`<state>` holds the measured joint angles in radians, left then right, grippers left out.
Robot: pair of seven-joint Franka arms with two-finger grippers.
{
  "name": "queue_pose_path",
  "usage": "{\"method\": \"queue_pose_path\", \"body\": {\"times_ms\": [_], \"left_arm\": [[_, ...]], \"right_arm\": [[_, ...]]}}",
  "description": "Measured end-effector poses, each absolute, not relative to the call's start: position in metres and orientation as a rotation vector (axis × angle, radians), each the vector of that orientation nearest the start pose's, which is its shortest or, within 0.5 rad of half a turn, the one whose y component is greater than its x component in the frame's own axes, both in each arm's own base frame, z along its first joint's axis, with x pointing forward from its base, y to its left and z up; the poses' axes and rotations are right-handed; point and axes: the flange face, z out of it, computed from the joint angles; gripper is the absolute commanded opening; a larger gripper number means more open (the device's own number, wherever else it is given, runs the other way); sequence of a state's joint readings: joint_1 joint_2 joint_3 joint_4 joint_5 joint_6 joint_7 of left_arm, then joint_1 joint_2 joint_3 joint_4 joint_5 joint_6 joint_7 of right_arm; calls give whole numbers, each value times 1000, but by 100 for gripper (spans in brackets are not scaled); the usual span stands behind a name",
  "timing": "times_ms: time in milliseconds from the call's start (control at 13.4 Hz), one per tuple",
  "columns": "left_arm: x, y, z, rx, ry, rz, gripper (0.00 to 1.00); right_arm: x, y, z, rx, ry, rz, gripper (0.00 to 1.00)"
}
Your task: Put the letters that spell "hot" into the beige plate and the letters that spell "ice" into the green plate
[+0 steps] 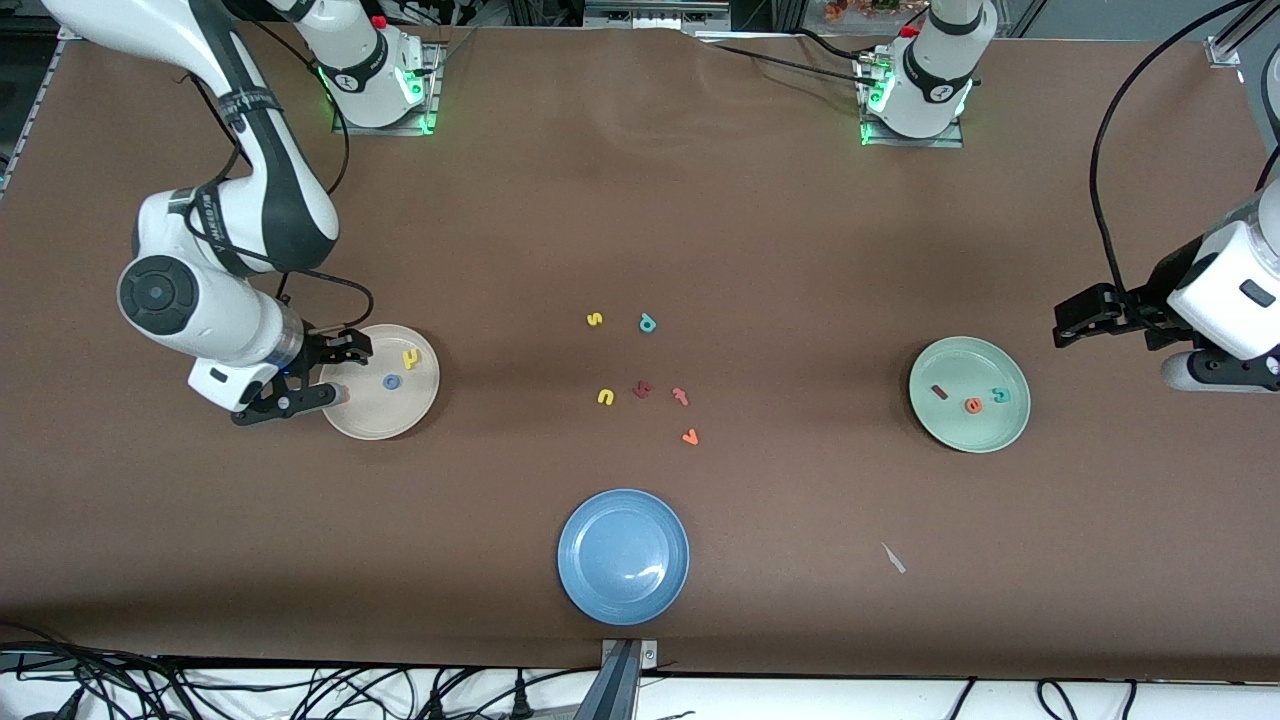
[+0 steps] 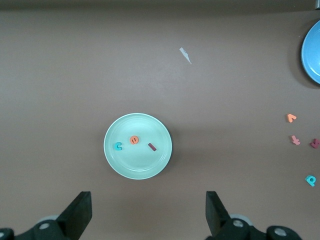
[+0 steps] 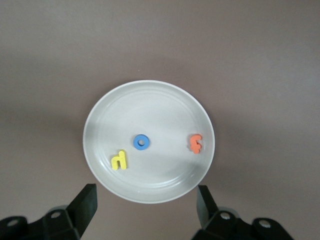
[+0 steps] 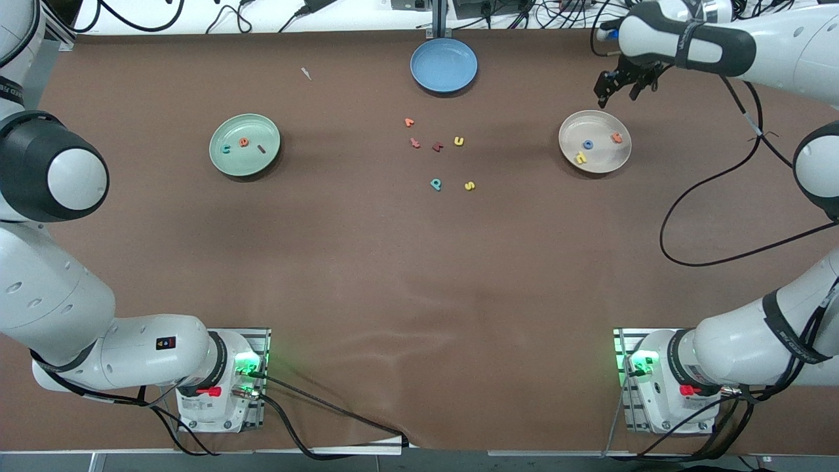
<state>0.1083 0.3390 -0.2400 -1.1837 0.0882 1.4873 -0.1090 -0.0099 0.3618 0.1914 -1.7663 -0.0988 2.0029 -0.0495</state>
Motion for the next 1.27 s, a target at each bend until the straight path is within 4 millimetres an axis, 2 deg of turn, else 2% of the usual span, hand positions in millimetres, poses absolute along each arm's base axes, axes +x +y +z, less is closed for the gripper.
{"method": "queue_pose_path", "body": {"times_ms": [149, 447, 596, 745, 894, 1118, 1267], "left_arm": [[641, -39, 595, -3099, -24, 56, 100], [635, -19, 583, -3093, -61, 75, 100], [628, -14, 575, -3099, -46, 30, 100], [619, -14, 573, -3097, -32, 20, 100], [616, -15, 572, -3095, -30, 22, 100], [617, -15, 571, -3096, -29, 18, 100], [617, -16, 571, -3096, -25, 15, 100]], "right_arm": [[628, 98, 399, -3145, -412, 213, 89], [619, 89, 514, -3162, -370, 282, 89], [612, 83, 548, -3169, -353, 263, 89], [599, 74, 570, -3181, -335, 239, 89], [585, 60, 582, -3164, -296, 228, 89], [575, 37, 580, -3139, -289, 185, 89], [570, 39, 576, -3139, -298, 163, 89]]}}
